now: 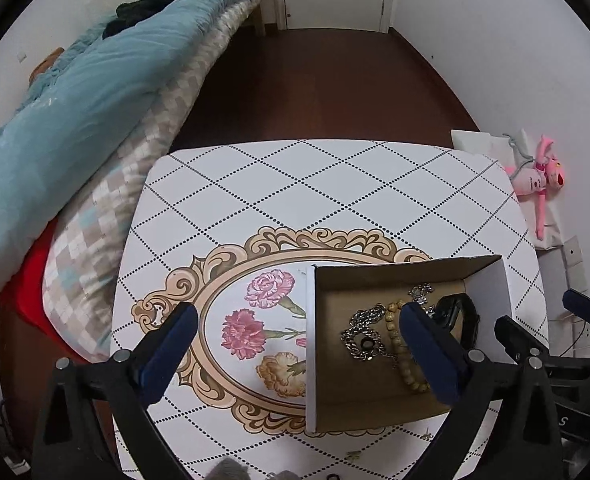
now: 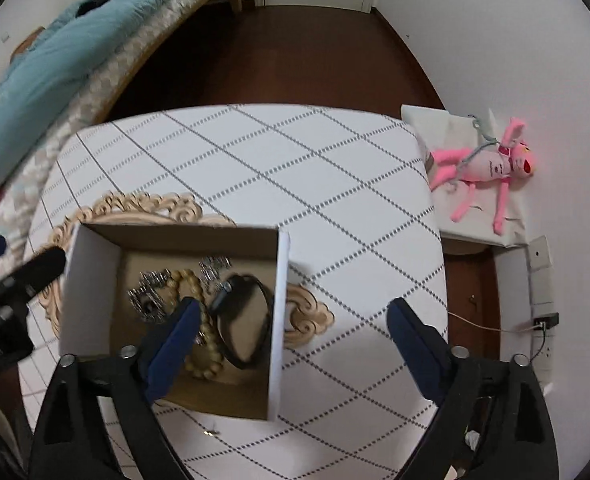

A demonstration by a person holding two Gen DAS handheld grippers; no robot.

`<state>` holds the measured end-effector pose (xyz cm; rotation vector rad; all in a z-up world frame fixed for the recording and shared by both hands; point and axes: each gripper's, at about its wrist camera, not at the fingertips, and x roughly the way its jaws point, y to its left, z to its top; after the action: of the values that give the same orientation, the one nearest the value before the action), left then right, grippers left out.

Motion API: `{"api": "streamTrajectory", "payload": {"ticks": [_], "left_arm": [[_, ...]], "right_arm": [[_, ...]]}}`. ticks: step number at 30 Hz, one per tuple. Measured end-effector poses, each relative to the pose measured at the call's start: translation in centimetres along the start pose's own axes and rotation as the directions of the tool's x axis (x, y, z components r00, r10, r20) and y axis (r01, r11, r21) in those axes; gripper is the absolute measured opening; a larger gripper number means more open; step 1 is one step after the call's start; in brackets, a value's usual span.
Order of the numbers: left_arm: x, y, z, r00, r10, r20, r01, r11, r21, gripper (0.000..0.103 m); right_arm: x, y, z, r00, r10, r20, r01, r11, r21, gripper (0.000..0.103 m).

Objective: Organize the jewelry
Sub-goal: 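Withdraw both grippers from the box toward the remaining pieces, then grasp the small black ring with the left gripper while the right gripper grasps a gold earring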

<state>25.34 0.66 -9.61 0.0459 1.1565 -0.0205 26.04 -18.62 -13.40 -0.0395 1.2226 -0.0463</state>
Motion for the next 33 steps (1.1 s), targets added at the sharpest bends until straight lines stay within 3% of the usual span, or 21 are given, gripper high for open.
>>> {"api": "streamTrajectory", "payload": {"ticks": [7,12,18,19,21,22,25,27,31,33], "left_arm": [[-3.7,0.4,-0.5,0.997,-0.011,0.075,0.011,1.0,-0.004,0.103],[-5.6,1.1,-4.4,0.993,0.019,0.117,-0.02,1.0,0.009,0.103],[-2.5,1.3,-13.5,1.0,0.031,0.003,-0.031,0.999,-0.02,0.102],[-1.7,1.1,-14.6,0.999,0.026,-0.026,-0.027,0.999,-0.019,0.102],[-0.5,0.8,-16.1,0.998,0.011,-0.062,-0.012,1.0,-0.027,0.101],[0.3,0.5,-16.8,0.997,-0.005,-0.08,0.002,0.999,-0.035,0.097],[1.5,-0.4,-17.9,0.995,-0.022,-0.092,0.019,0.999,-0.034,0.086],[2.0,-0.9,-18.2,0.995,-0.027,-0.099,0.024,0.999,-0.025,0.085],[2.8,-2.1,-18.6,0.993,-0.032,-0.11,0.033,0.999,0.004,0.057],[2.7,-2.1,-18.8,0.995,-0.031,-0.097,0.032,0.999,0.01,0.05]], "right_arm": [[-3.6,-0.9,-0.9,0.996,-0.004,0.086,0.002,1.0,0.024,0.103],[-6.6,-1.0,-3.4,0.989,0.056,0.135,-0.06,0.998,0.03,0.103],[-5.4,-0.1,-9.5,0.986,0.114,0.122,-0.122,0.991,0.057,0.102],[-4.9,0.0,-10.4,0.986,0.121,0.113,-0.129,0.989,0.068,0.099],[-3.4,0.0,-12.1,0.988,0.133,0.083,-0.141,0.986,0.091,0.084],[-2.8,-0.1,-12.6,0.988,0.136,0.068,-0.142,0.985,0.097,0.075],[-0.5,-0.4,-14.5,0.99,0.138,0.018,-0.139,0.983,0.122,0.074],[0.2,-0.6,-15.3,0.991,0.131,0.008,-0.131,0.982,0.134,0.074],[0.9,-1.2,-16.3,0.992,0.127,-0.006,-0.124,0.98,0.157,0.074],[1.0,-1.6,-16.5,0.992,0.124,-0.007,-0.121,0.978,0.168,0.074]]}}
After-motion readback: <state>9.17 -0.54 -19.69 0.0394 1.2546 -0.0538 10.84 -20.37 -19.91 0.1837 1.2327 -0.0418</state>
